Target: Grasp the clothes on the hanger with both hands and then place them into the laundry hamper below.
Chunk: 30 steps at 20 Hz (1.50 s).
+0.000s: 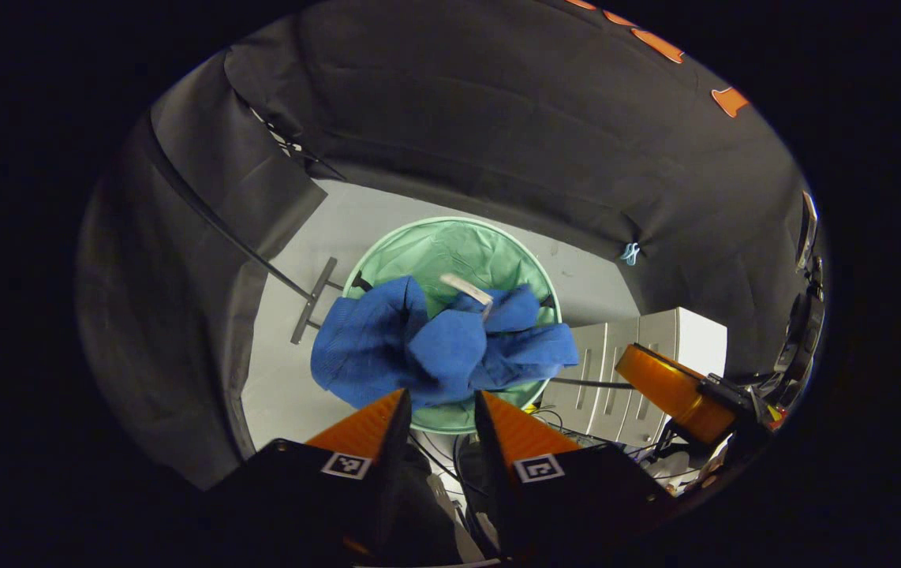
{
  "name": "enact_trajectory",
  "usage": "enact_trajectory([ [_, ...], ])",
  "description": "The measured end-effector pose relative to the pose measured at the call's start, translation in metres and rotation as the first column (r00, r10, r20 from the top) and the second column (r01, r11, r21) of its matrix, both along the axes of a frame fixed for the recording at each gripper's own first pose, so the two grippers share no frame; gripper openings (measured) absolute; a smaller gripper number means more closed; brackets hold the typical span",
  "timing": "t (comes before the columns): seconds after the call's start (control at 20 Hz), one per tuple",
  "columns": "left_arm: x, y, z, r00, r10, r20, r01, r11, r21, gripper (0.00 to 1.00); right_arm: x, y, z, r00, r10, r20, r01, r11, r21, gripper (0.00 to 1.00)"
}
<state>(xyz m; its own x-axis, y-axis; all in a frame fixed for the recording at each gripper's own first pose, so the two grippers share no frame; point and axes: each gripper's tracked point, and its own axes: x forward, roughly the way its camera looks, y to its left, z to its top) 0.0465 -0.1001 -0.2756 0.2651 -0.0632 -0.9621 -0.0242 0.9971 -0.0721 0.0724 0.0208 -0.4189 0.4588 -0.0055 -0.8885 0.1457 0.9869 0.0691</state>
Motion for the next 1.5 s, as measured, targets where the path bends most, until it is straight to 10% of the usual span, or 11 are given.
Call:
enact_trajectory([
  [0.45, -0.003, 0.006, 0.011, 0.999, -0.008, 0.048, 0.007, 1.0, 0.022, 0.82, -0.021, 0.014, 0.01, 1.0, -0.012, 0.011, 0.012, 1.0, 0.0, 0.36],
  [0.5, -0.003, 0.005, 0.01, 0.998, -0.01, 0.054, 0.009, 1.0, 0.022, 0.82, -0.023, 0.012, 0.013, 1.0, -0.019, 0.018, 0.019, 1.0, -0.005, 0.25],
  [0.95, -0.018, -0.002, 0.046, 0.991, -0.066, 0.117, 0.064, 0.998, 0.016, 0.93, -0.046, 0.003, 0.051, 0.996, -0.034, 0.085, 0.037, 0.999, -0.032, 1.0],
  [1.5, -0.009, -0.01, 0.145, 0.933, -0.157, 0.325, 0.139, 0.987, 0.079, 0.93, -0.056, -0.012, 0.15, 0.969, -0.006, 0.246, 0.029, 0.995, -0.091, 0.99],
])
